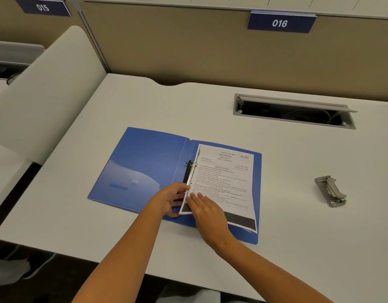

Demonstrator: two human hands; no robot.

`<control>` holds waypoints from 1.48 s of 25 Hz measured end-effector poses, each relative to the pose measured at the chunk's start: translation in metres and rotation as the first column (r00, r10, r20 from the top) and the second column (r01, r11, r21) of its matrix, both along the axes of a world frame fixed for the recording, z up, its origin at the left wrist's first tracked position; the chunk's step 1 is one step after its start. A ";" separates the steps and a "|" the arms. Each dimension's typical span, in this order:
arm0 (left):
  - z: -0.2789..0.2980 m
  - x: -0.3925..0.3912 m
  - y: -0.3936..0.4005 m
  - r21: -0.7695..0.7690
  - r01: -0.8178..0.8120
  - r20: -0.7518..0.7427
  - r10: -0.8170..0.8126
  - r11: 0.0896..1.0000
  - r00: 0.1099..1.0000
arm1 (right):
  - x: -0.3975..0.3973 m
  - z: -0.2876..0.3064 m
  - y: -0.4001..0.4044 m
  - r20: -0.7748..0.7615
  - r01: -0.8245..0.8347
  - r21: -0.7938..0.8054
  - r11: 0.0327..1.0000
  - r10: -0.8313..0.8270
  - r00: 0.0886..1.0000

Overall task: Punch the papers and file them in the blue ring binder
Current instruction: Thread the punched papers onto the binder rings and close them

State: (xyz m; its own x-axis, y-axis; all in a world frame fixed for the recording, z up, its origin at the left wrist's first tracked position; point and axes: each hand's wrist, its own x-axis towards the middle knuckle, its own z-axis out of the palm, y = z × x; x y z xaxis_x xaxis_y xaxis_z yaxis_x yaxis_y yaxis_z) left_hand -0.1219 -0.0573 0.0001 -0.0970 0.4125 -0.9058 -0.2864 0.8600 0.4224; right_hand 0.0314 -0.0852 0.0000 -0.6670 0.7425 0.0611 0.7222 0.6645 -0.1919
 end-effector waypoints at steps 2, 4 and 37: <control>0.002 -0.002 0.000 -0.001 -0.034 0.022 0.034 0.999 0.999 | -0.005 0.004 0.002 0.025 -0.023 0.005 1.000 0.023 0.999; 0.004 -0.003 0.001 -0.008 -0.060 0.018 0.060 0.998 0.998 | -0.010 0.004 0.003 0.071 -0.025 -0.010 1.000 0.026 0.997; -0.023 -0.003 0.005 0.013 -0.290 0.265 0.277 0.957 0.924 | 0.001 0.012 0.003 0.273 -0.223 -0.109 0.969 0.245 0.930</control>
State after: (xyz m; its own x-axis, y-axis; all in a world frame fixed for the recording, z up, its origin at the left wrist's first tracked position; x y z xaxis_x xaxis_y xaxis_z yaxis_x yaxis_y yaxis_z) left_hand -0.1251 -0.0518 -0.0227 0.0173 0.4482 -0.8938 -0.6200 0.7061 0.3420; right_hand 0.0326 -0.0818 0.0118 -0.8041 0.5581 -0.2046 0.5793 0.8130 -0.0587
